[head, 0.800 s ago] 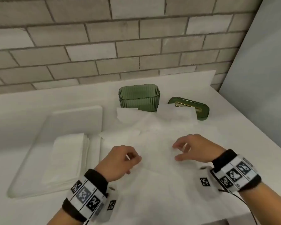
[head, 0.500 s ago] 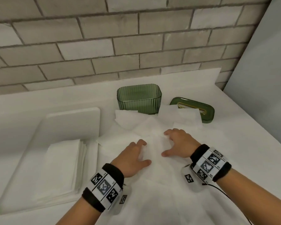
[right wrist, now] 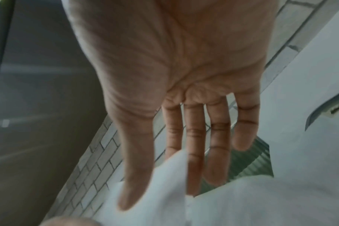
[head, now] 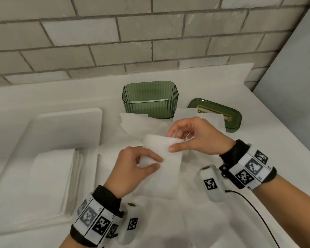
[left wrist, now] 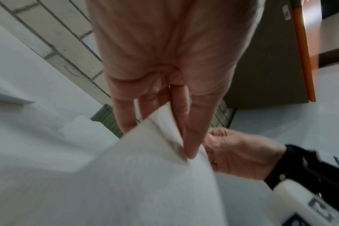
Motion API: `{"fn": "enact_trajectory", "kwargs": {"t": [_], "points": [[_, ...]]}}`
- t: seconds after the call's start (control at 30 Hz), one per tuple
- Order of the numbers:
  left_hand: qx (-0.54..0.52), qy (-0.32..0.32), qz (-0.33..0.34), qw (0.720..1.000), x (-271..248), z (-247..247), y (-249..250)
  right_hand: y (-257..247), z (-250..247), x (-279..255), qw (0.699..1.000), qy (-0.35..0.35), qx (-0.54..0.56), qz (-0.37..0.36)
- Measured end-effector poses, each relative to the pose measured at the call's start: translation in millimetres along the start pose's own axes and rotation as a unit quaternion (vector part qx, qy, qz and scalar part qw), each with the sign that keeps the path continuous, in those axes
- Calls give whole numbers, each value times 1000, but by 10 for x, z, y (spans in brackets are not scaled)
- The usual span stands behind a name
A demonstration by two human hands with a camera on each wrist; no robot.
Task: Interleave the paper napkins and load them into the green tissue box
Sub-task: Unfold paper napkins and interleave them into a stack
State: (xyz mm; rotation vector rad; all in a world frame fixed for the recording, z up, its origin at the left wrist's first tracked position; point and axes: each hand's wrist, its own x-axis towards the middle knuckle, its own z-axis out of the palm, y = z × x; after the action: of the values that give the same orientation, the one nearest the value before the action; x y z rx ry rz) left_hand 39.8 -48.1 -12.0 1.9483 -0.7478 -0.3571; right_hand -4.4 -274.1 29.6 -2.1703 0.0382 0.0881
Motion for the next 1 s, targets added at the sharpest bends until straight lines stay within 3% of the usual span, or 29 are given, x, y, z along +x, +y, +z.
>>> {"fn": "enact_trajectory", "kwargs": {"t": [0.2, 0.33, 0.53, 0.87, 1.0], "points": [[-44, 190, -53, 979, -225, -359, -175, 229, -75, 66, 978, -73, -157, 116], [-57, 252, -109, 960, -367, -466, -273, 391, 161, 81, 964, -88, -191, 165], [-68, 252, -114, 958, -395, -342, -248, 417, 378, 131, 981, -11, -151, 122], [-92, 249, -55, 963, -289, -216, -139, 65, -189, -101, 983, 141, -114, 34], [-123, 231, -39, 964, -211, -212, -137, -252, -441, -291, 989, 142, 30, -7]]}}
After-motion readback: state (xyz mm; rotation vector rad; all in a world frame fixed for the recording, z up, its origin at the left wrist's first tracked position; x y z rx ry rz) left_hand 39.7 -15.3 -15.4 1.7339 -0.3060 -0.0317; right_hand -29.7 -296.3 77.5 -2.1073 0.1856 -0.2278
